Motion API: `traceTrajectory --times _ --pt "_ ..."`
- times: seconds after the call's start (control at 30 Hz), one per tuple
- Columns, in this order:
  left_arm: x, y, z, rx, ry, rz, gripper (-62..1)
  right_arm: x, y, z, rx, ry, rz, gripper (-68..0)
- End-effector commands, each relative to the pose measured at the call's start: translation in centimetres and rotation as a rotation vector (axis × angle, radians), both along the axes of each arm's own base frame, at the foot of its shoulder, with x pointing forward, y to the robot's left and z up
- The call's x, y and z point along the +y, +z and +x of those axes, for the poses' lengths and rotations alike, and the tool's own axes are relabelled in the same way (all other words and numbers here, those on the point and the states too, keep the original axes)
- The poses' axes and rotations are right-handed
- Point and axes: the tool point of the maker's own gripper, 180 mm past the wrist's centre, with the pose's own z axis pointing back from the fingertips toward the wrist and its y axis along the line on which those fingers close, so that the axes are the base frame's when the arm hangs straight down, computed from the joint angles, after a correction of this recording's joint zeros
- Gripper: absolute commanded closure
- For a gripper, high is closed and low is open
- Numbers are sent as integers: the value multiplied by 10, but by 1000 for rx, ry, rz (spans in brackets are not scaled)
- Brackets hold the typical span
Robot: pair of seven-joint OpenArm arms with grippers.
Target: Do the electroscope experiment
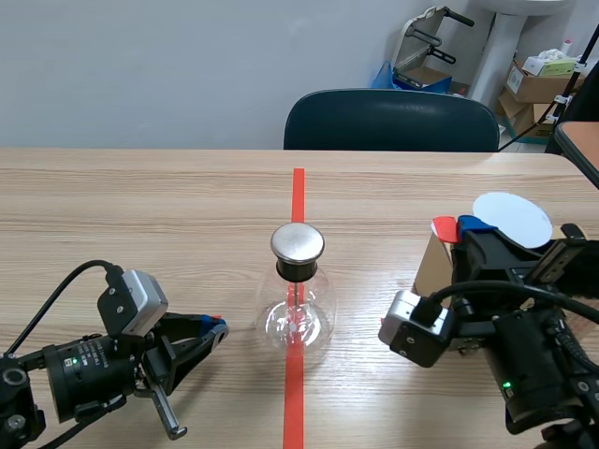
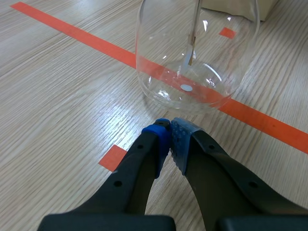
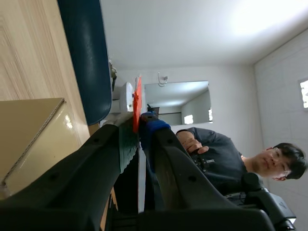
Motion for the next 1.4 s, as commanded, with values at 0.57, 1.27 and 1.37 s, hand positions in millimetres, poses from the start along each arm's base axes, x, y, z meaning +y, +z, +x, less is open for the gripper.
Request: traceTrajectory --times 0.57,1.27,1.37 --pt "-7 11 3 -24 -6 -40 -29 4 14 8 -44 19 -2 -20" --pt "-8 11 3 -21 -10 -45 -29 4 14 8 -44 19 -2 -20" --pt "-8 11 2 -21 -10 -46 -29 3 14 8 -44 19 -2 -20"
